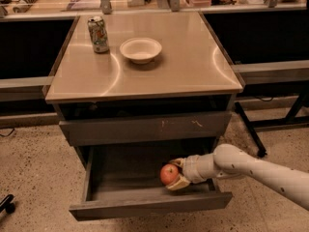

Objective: Place apple into middle drawer

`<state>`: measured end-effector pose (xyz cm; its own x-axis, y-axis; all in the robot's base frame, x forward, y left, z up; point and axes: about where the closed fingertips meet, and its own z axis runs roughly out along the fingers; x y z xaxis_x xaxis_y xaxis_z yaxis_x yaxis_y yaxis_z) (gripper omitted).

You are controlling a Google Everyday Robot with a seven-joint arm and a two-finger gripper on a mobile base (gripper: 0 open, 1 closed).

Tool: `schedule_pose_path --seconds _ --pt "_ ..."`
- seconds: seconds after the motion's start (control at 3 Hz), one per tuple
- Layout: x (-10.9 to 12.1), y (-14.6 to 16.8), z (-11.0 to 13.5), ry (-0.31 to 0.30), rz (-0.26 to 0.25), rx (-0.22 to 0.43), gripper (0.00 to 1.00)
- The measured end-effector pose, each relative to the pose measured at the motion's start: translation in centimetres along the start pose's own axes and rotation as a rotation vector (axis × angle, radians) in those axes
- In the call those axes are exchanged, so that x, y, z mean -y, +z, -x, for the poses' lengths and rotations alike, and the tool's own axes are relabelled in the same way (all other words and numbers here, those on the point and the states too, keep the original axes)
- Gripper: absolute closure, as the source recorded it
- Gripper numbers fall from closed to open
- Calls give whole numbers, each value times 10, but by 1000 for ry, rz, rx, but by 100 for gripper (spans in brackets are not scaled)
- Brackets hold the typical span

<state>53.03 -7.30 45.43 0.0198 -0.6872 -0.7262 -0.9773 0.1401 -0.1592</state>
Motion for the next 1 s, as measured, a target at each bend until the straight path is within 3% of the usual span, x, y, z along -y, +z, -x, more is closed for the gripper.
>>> schedule_pose_path --seconds 0.67,1.0 --pt "19 30 -36 -61 -39 10 100" --pt "29 44 -50 -67 -35 0 100"
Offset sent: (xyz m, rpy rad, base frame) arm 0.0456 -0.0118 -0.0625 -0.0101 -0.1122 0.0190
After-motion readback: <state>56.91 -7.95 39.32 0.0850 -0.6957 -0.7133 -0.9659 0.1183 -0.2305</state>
